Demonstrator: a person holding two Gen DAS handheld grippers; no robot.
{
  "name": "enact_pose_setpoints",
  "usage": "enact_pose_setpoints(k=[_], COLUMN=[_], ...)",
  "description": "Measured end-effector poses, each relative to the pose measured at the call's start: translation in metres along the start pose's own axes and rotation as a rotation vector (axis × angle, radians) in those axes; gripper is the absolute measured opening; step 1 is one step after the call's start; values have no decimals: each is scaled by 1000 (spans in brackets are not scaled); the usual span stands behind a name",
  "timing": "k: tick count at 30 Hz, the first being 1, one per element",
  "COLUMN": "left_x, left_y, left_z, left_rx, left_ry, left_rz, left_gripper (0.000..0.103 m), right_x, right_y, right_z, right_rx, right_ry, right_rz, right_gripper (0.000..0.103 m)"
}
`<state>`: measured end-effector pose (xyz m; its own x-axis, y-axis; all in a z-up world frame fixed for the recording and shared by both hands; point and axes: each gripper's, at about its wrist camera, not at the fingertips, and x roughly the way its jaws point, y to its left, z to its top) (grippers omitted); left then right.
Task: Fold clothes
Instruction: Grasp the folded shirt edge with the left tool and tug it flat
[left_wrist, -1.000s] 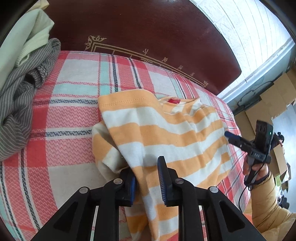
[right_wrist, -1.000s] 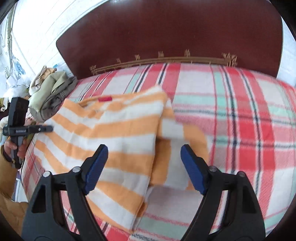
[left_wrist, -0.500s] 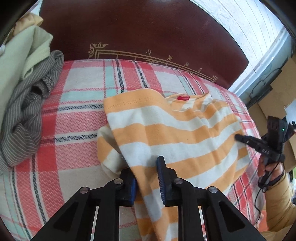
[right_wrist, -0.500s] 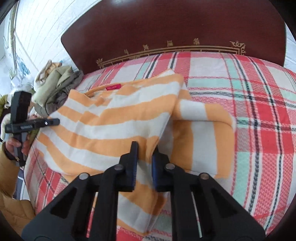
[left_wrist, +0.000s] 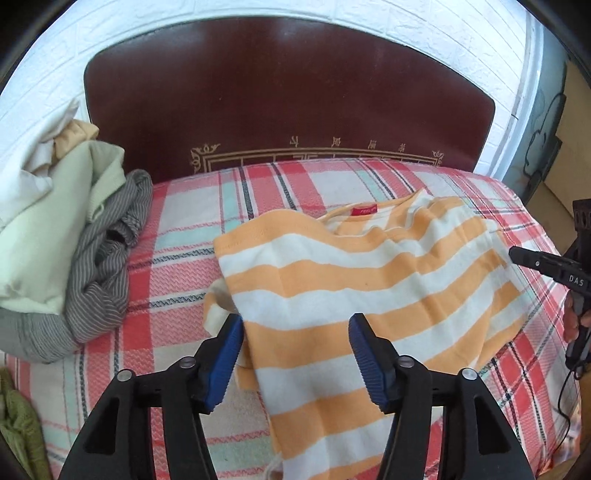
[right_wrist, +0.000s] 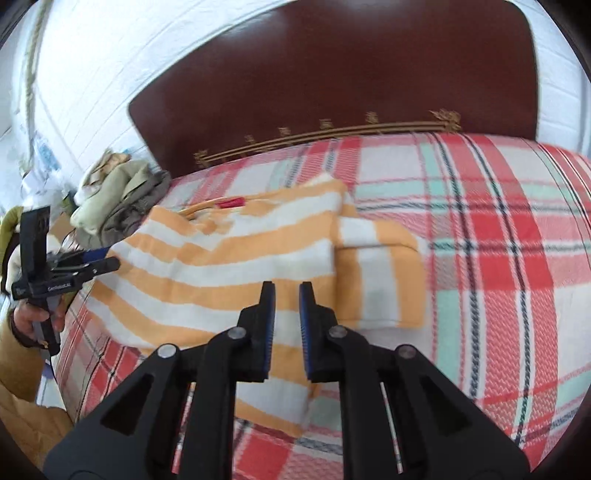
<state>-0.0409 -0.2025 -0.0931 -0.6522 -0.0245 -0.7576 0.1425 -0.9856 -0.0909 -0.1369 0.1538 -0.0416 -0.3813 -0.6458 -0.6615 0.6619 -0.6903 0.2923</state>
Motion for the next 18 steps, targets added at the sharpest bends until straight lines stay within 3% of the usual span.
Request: enact_pose_setpoints(k=[3, 4, 5, 7, 13, 18], left_x=[-4, -5, -6, -4, 26, 14], left_y=[-4, -5, -7, -7, 3, 6], left_z=[-1, -2, -2, -5, -17, -17], left_rx=[11, 18, 24, 28, 4, -24], left_ry=[-11, -14, -15, -11, 71, 43], left_rz=[7, 10, 10, 3, 17, 72], left_gripper=[65, 65, 66, 67, 67, 69], right_x=[15, 21, 25, 33, 40, 22], right_y=[14, 16, 16, 15, 4, -5], right_z=[-1, -2, -4, -8, -17, -15], right_rx=[-51, -58, -49, -26, 21, 81], right_ry=[31, 41, 47, 55, 84, 47], right_rz=[-1, -8, -7, -2, -3, 68], right_gripper=[16, 22, 44, 76, 75, 75])
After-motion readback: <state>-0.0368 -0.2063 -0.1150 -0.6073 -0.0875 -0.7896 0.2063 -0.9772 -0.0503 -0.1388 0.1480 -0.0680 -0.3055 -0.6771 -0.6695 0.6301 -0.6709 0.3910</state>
